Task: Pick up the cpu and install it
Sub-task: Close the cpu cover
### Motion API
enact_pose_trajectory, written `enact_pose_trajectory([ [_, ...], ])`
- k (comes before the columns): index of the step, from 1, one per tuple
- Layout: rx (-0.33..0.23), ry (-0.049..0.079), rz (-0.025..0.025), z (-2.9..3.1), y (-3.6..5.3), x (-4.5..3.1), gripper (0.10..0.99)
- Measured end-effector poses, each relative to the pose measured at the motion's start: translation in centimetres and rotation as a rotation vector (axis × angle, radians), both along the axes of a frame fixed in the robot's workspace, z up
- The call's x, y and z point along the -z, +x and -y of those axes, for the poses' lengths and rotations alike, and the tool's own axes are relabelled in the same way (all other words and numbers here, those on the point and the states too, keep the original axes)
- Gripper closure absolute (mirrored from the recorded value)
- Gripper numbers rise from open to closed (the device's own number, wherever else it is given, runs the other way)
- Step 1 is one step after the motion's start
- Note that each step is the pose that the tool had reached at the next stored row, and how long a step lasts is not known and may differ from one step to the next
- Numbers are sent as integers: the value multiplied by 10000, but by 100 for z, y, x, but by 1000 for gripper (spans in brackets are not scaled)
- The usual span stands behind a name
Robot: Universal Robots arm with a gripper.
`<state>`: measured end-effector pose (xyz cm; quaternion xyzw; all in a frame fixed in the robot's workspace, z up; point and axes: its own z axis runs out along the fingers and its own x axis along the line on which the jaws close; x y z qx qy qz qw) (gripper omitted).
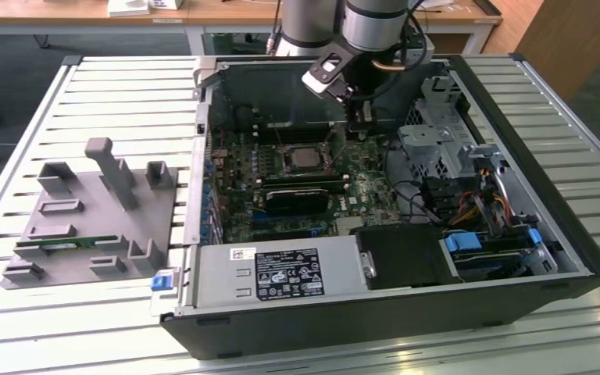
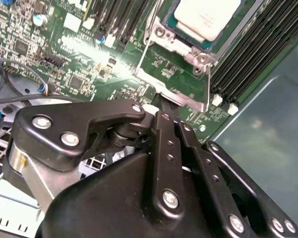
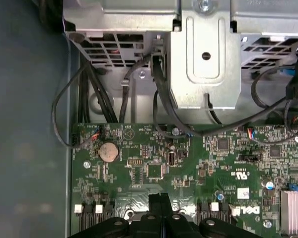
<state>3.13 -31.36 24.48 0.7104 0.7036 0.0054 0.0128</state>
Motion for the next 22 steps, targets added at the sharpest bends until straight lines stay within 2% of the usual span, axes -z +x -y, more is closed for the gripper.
enact_pose_trajectory([
  [22,0,0,0,0,-328,1,980],
])
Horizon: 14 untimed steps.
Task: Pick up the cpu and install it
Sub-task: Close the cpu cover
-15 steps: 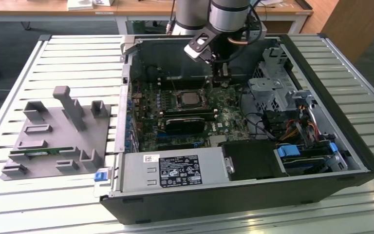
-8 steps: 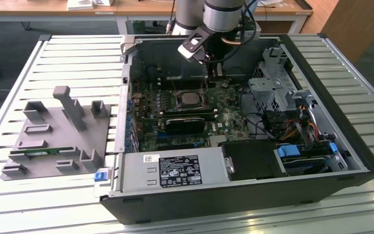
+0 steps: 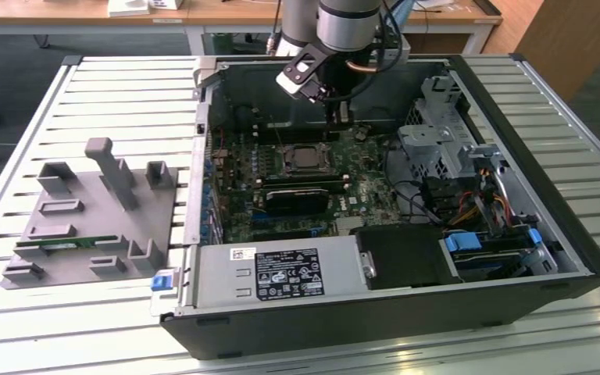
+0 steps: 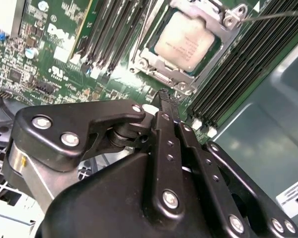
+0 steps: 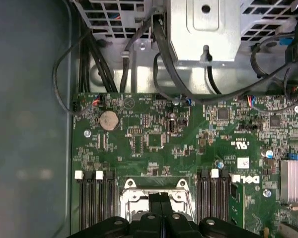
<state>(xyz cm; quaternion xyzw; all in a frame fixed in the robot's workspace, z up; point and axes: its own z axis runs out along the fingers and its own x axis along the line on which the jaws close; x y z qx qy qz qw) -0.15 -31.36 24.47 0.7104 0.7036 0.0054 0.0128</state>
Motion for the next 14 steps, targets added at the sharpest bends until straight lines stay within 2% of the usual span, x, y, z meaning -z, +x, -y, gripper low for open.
enact_pose_trajectory([
  [8,1,1,0,0,-113,6,980],
  [14,1,1,0,10,-130,54,980],
])
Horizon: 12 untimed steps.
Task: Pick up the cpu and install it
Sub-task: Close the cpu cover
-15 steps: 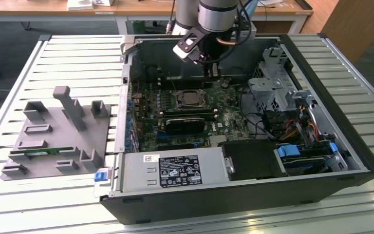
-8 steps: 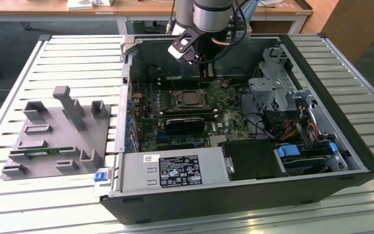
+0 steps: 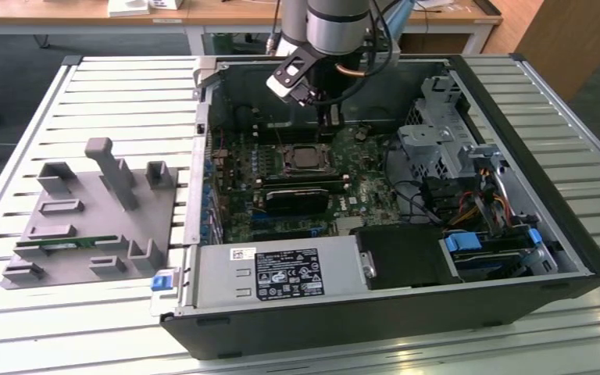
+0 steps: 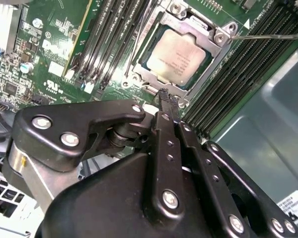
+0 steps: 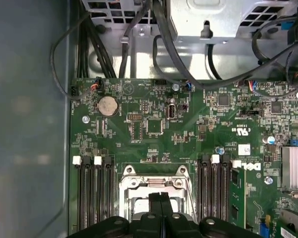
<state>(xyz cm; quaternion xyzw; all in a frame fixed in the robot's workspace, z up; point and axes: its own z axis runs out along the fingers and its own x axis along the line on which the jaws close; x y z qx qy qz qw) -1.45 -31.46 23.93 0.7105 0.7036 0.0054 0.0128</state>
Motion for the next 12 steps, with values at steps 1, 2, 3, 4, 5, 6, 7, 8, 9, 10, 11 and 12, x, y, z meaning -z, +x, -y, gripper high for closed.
enact_pose_trajectory([
  [1,0,0,1,0,-5,9,980],
  [2,0,0,0,1,-9,15,980],
  [3,-1,1,1,1,-11,19,980],
  [4,-1,0,0,0,-15,23,980],
  [5,-1,-1,0,1,-17,25,980],
  [6,-2,-3,-2,1,-17,25,980],
  [7,-3,-3,-2,1,-17,26,980],
  [8,-4,-2,-1,1,-16,27,980],
  [9,-4,0,0,1,-17,28,980],
  [10,-3,-1,0,1,-17,28,980],
  [11,-3,0,0,1,-17,29,980],
  [12,-2,0,1,1,-18,30,980],
])
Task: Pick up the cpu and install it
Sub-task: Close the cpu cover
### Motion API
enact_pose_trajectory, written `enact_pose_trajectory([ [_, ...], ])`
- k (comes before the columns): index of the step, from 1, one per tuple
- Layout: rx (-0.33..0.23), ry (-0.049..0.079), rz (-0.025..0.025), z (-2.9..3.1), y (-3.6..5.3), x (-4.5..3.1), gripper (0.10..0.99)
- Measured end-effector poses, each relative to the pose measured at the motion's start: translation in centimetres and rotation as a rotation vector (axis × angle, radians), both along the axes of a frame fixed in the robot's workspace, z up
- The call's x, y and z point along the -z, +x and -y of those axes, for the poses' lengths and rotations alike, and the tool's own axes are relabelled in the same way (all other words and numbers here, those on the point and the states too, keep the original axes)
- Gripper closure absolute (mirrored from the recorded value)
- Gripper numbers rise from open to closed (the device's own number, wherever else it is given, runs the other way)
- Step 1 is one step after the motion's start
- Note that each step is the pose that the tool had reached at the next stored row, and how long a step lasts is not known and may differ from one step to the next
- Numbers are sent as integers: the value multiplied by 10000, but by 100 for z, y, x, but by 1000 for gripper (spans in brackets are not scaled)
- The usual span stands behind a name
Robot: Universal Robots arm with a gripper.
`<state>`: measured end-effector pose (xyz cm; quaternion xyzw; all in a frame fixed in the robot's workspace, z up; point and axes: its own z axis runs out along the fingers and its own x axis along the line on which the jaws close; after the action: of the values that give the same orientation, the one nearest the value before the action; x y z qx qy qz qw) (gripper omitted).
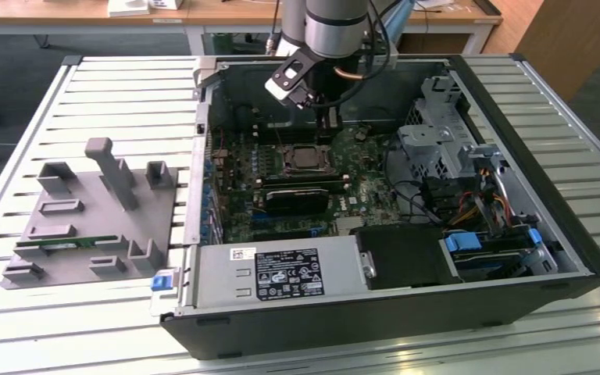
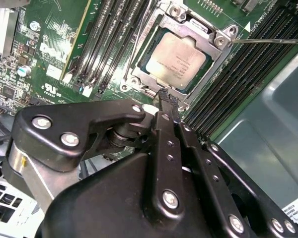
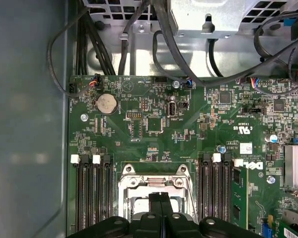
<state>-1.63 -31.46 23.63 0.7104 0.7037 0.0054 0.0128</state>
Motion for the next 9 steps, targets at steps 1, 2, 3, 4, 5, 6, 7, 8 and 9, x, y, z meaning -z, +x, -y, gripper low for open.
enact_pose_trajectory([
  [1,0,0,0,0,-1,1,980],
  [2,1,0,-1,0,-3,1,980],
  [3,1,-1,-1,0,-5,1,980],
  [4,0,0,0,0,-7,2,980],
  [5,0,0,0,0,-10,2,980],
  [6,0,0,0,0,-14,3,980],
  [7,-1,0,0,0,-19,4,980],
  [8,0,2,1,0,-27,7,980],
  [9,-1,2,1,0,-37,10,980],
])
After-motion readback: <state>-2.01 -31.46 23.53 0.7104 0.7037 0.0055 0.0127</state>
